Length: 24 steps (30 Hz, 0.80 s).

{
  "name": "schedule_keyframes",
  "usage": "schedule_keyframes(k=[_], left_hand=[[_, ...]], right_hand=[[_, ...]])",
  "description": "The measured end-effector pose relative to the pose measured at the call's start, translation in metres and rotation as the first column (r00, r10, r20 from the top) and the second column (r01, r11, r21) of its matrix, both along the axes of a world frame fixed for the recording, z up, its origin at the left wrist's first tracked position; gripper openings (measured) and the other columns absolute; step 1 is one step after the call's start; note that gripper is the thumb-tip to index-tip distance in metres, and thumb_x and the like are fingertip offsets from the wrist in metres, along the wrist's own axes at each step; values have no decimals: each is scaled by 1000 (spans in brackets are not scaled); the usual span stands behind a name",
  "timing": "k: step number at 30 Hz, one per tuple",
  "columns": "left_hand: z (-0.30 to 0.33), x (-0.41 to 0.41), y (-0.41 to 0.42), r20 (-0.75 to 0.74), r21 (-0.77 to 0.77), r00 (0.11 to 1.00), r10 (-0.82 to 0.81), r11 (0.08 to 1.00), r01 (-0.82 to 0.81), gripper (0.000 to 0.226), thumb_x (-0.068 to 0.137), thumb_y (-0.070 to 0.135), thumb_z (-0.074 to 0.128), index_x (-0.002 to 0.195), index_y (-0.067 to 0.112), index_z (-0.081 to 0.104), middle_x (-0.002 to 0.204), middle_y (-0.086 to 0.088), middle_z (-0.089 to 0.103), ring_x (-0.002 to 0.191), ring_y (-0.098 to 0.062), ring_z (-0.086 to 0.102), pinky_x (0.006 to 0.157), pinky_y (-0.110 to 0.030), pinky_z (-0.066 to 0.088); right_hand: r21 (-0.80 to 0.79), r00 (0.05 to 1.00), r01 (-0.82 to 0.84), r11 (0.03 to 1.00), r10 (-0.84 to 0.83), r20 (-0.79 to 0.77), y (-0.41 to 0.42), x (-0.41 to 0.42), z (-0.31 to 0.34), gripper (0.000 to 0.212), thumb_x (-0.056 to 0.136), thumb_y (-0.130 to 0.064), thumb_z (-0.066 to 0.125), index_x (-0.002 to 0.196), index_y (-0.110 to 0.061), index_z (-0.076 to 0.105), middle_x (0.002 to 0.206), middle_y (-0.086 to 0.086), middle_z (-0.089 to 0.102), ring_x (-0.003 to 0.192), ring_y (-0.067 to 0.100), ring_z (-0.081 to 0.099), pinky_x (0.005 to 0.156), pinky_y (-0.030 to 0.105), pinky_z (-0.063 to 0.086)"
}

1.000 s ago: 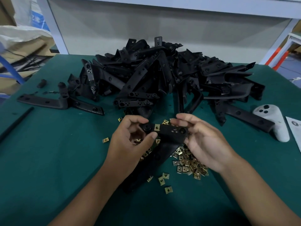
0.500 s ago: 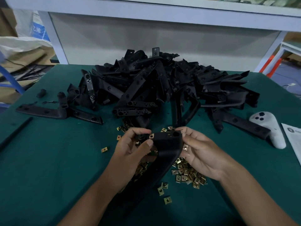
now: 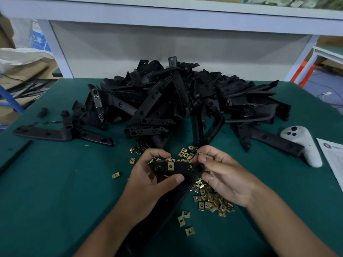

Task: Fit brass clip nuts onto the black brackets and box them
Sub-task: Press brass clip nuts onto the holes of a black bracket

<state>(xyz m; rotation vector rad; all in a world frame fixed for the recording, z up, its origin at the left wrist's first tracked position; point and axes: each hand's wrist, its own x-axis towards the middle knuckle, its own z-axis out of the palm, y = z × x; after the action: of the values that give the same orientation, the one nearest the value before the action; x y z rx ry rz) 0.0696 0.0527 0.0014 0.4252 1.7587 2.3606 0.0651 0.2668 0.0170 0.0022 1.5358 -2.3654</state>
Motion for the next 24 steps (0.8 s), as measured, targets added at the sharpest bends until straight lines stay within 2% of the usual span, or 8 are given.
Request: schedule_keyframes(k=[2,5,10,15,19,24], left_hand=[[0,1,0,17,-13,1000,16,1000,-16,48,68,6,90,106,21,63,86,-4,72,81,-17,71,72,-26,59],[-1,3,0,-22,-75,1000,10,997,-12,46,70,5,87,106,24,64,86,-2,72,80,-16,70,72,-24,58],[1,6,1,-97,-183,995,8,983,-26,41,68,27,88,102,33,67,85,4,73,80,-13,70,74,-22,56],[-1,6,2,-127,-185,992,24,982,-48,38,68,30,88,102,33,69,86,3,72,83,-15,70,77,-22,55],[0,5,1,-153,-174,988,28,983,-55,35,71,29,87,101,32,70,92,4,73,89,-16,71,81,-22,55],[1,6,1,-178,-182,983,41,981,-74,30,71,29,86,99,31,73,101,2,74,95,-16,72,83,-20,54]], right_hand=[[19,1000,2,1000,-2,-9,0,1,2,35,63,-31,97,85,-18,73,90,4,70,71,7,50,53,17,34],[40,999,37,999,-36,-19,0,2,6,19,70,-26,87,80,-18,73,91,3,70,73,3,59,52,16,36],[174,995,66,982,-52,-83,-6,9,10,15,81,-26,78,91,-21,68,74,-10,64,70,-1,60,60,20,36],[252,990,84,964,-51,-135,-11,12,12,15,73,-35,80,83,-25,75,88,4,75,88,22,64,86,41,41],[273,985,87,958,-42,-166,-10,11,9,11,80,-28,77,90,-23,76,93,6,77,88,16,71,79,25,53],[315,980,100,944,-39,-193,-11,11,8,9,82,-28,76,89,-23,76,88,2,76,87,15,71,84,30,51]])
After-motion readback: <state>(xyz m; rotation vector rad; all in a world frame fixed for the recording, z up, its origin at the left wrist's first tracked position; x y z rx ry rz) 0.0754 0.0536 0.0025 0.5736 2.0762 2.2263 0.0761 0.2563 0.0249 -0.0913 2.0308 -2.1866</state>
